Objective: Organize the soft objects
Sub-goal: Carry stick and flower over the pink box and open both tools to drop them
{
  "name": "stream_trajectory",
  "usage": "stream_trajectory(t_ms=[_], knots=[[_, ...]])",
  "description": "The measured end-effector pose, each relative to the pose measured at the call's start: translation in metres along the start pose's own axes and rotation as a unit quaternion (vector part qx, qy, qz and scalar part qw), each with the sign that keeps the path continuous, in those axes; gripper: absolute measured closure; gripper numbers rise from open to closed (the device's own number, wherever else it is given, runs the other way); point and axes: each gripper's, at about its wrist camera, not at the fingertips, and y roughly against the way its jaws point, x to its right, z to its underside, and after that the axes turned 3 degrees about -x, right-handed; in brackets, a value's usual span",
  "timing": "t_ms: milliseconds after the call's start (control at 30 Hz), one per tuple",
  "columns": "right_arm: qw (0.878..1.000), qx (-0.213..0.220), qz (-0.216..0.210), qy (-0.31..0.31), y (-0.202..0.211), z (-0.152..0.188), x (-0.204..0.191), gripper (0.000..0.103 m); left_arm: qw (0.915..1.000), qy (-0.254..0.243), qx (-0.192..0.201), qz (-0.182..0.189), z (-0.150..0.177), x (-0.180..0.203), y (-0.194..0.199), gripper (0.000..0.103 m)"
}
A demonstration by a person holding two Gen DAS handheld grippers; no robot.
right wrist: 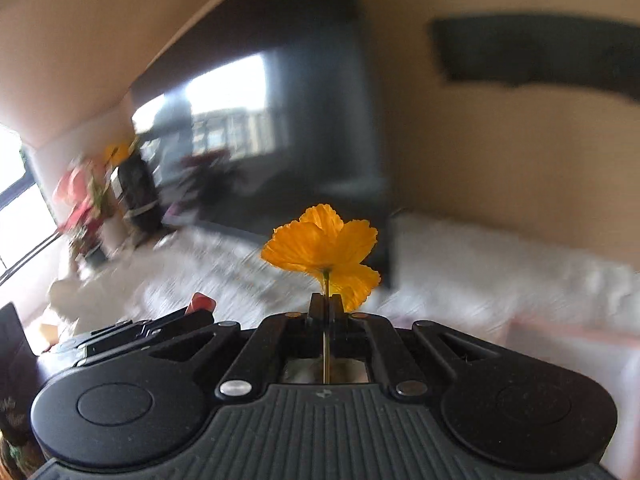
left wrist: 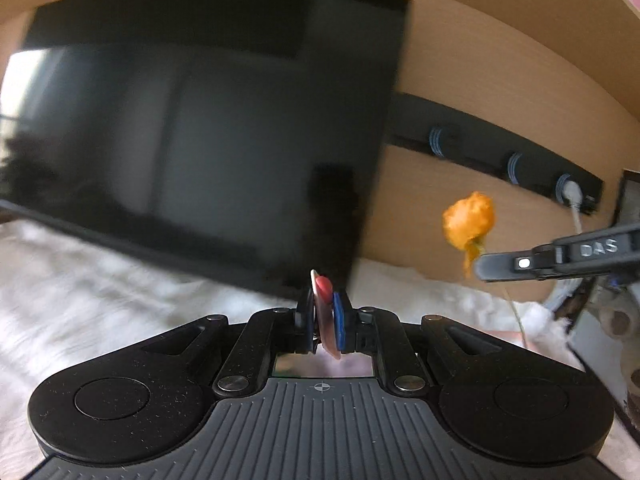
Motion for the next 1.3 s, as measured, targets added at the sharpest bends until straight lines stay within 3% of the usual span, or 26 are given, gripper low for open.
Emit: stream_trajectory(t_ms=[133,333,500,567,633,733,800,900,1067,1300], knots=[[0.997,0.036,0.064,-0.002,0.027,0.012,0.041,0.101,0.9983,-0.023,-0.030,0.044,-0.007,0.048,-0.037,0.090],[0.989,0.005,0.138,-0.055,0.026,0.046,0.108,0.101,0.9904,-0.051,-0.083,0.099,0.003,0.116,-0.097,0.090],[0.984,-0.028,0.152,-0.083,0.010,0.079,0.146,0.100,0.9814,-0.070,-0.129,0.124,0.019,0.155,-0.133,0.090],[0.983,-0.040,0.153,-0.089,0.001,0.091,0.151,0.098,0.9741,-0.060,-0.173,0.132,0.022,0.163,-0.152,0.088],[0.982,-0.044,0.160,-0.092,-0.001,0.106,0.158,0.083,0.9669,-0.075,-0.216,0.114,0.027,0.173,-0.167,0.088],[0.982,-0.043,0.154,-0.101,0.003,0.114,0.165,0.058,0.9598,-0.124,-0.243,0.067,0.040,0.189,-0.175,0.087],[0.982,-0.038,0.153,-0.104,0.006,0.113,0.166,0.055,0.9568,-0.126,-0.253,0.067,0.046,0.191,-0.176,0.088],[0.983,-0.033,0.147,-0.106,0.012,0.113,0.171,0.052,0.9608,-0.097,-0.243,0.093,0.047,0.182,-0.170,0.087],[0.985,-0.017,0.143,-0.098,0.029,0.109,0.175,0.048,0.9717,-0.045,-0.193,0.128,0.040,0.156,-0.143,0.088],[0.988,-0.008,0.142,-0.054,0.038,0.101,0.150,0.042,0.9894,-0.052,-0.120,0.065,0.046,0.101,-0.085,0.088]])
